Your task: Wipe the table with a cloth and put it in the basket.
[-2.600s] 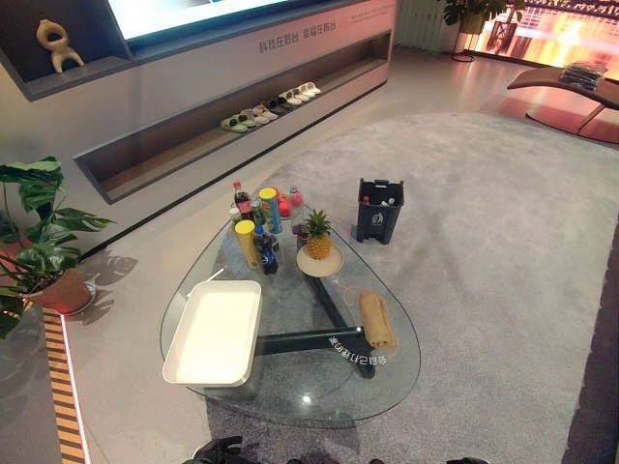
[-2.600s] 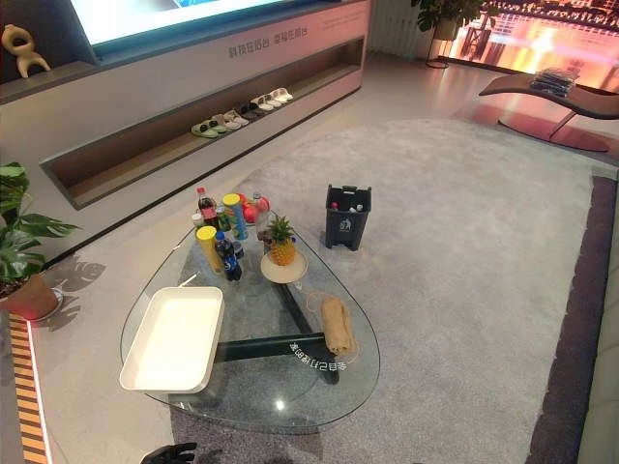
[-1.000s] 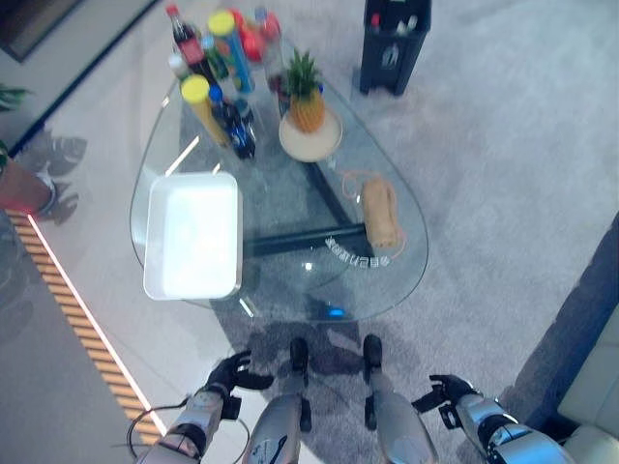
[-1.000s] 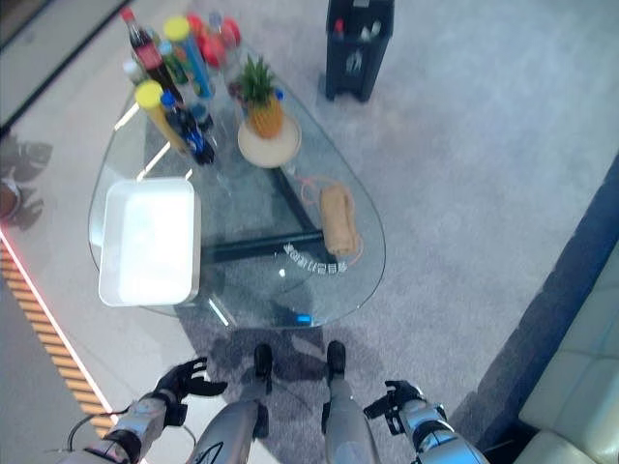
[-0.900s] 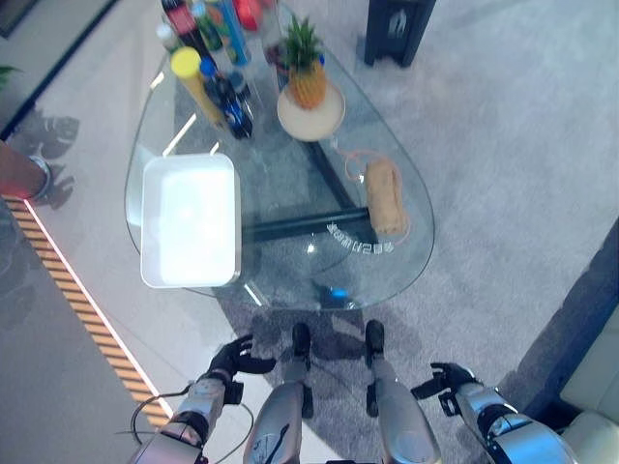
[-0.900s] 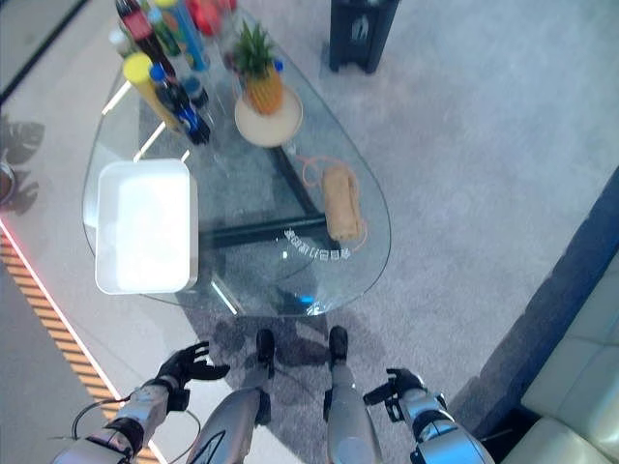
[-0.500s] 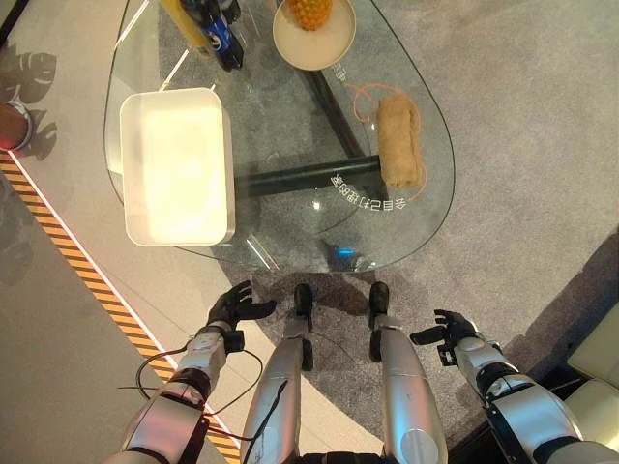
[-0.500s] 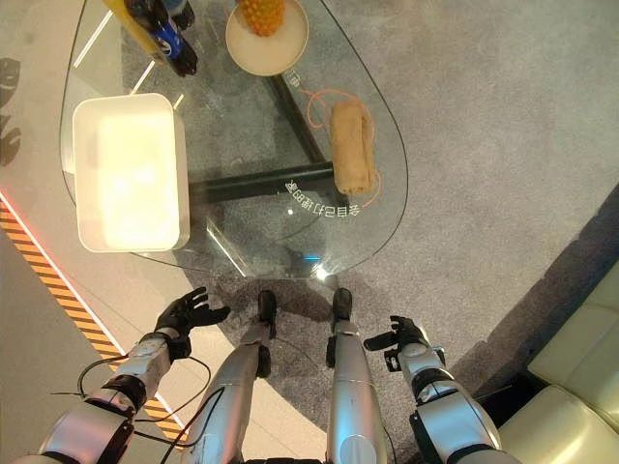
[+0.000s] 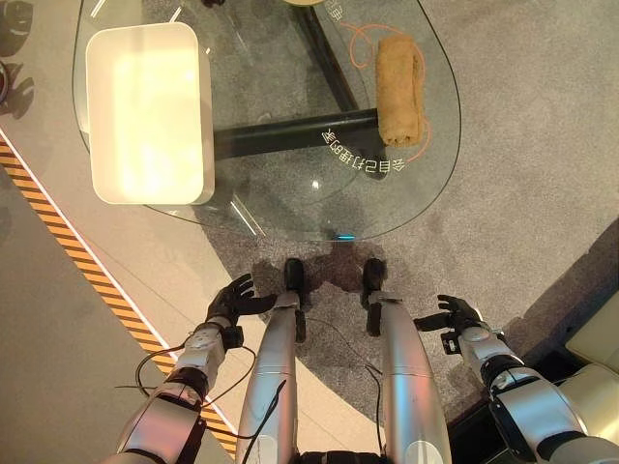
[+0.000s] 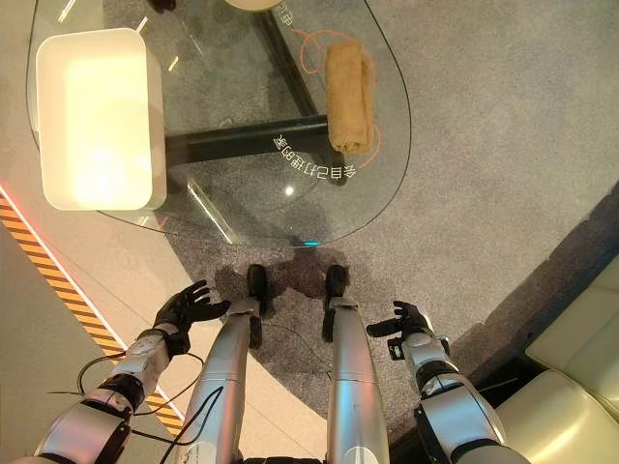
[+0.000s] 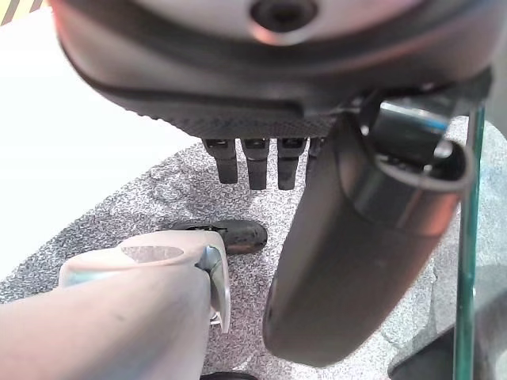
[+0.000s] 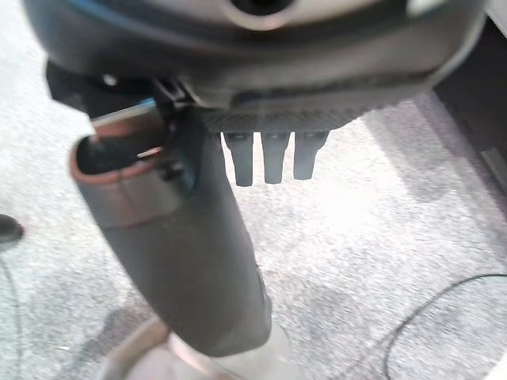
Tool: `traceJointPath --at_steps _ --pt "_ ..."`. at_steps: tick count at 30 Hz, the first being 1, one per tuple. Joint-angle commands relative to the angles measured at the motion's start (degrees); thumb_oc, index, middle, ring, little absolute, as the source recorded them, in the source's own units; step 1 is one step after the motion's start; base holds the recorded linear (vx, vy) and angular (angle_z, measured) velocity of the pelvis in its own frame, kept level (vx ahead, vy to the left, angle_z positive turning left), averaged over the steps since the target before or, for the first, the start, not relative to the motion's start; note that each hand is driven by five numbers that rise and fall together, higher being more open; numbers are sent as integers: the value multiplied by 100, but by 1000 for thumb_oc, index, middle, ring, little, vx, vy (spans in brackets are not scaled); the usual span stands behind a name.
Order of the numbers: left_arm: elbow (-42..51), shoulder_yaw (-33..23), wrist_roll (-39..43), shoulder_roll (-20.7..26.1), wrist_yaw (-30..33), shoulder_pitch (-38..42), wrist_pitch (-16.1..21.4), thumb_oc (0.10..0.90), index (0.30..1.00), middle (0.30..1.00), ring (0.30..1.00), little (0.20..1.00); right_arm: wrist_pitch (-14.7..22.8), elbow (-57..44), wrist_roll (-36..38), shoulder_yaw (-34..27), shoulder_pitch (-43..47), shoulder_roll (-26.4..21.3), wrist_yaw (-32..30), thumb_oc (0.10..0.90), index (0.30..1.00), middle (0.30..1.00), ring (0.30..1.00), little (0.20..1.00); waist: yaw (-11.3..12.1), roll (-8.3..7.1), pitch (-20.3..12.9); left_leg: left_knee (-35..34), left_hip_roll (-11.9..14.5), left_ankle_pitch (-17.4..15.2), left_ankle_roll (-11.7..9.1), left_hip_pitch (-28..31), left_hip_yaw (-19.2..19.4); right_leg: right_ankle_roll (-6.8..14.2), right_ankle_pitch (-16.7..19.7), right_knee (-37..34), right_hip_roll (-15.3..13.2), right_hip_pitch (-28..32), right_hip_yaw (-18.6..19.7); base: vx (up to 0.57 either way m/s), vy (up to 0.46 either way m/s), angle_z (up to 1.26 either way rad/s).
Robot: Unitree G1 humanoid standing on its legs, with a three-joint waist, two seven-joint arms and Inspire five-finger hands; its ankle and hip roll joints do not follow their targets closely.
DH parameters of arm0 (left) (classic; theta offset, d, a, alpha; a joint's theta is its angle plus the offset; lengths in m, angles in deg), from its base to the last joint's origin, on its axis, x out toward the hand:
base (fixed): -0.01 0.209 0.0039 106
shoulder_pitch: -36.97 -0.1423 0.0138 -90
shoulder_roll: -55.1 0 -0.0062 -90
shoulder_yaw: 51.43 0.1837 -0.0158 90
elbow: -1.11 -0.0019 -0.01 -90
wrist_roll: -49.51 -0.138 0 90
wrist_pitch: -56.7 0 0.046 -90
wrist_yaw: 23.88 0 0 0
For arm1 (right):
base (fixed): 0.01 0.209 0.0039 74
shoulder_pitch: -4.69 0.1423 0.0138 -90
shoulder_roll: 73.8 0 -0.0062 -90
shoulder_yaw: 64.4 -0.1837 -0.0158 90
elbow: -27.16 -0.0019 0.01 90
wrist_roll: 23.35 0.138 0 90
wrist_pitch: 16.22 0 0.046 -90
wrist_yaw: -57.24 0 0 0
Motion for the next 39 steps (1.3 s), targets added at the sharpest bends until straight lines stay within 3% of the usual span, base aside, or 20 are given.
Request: traceJointPath --at_steps 1,3,8,14,20,28,33,39 --pt "107 -55 190 225 3 -317 109 800 900 900 900 900 616 -258 494 -183 -291 -345 -568 800 900 900 900 900 -24 21 -111 635 -304 -505 163 -146 34 -48 -103 -34 115 175 -249 0 0 0" --pt "132 -27 224 228 41 -326 98 800 900 900 900 900 969 -491 724 -265 -218 -406 -885 800 900 900 900 900 -32 14 -111 634 -300 -502 161 -138 32 -43 -82 -44 121 184 -251 0 0 0" --pt "282 80 296 176 211 -505 201 800 900 900 900 900 1361 -2087 1099 -424 84 -632 -2014 800 900 900 900 900 -66 -27 -111 525 -282 -481 133 -75 70 -38 -11 -217 145 246 -258 0 0 0" --pt "275 163 340 113 257 -551 302 800 900 900 900 900 1451 -3365 1149 -367 643 -772 -2705 800 900 900 900 900 -63 -31 -111 329 -297 -432 115 -10 97 -58 9 -382 160 277 -297 -2 10 1" --pt "173 195 379 62 194 -480 373 800 900 900 900 900 1293 -4197 861 -224 1087 -722 -2869 800 900 900 900 900 -33 -8 -111 159 -330 -378 112 41 150 -81 -5 -498 162 304 -340 0 5 1" --pt "232 190 214 -63 195 -531 416 800 900 900 900 900 776 -5082 433 165 1356 -469 -3005 800 900 900 900 900 45 27 -111 16 -368 -328 112 123 215 -113 -28 -620 95 389 -410 0 2 0" --pt "203 205 202 -84 160 -542 429 800 900 900 900 900 519 -5140 360 359 1541 -397 -3010 800 900 900 900 900 79 52 -111 -48 -378 -303 114 192 251 -129 -22 -672 72 449 -441 2 3 1" --pt "303 276 130 -153 180 -564 347 800 900 900 900 900 -103 -4990 276 669 2012 -307 -3112 800 900 900 900 900 184 116 -111 -79 -396 -289 113 261 282 -163 -32 -681 29 511 -478 16 6 0"
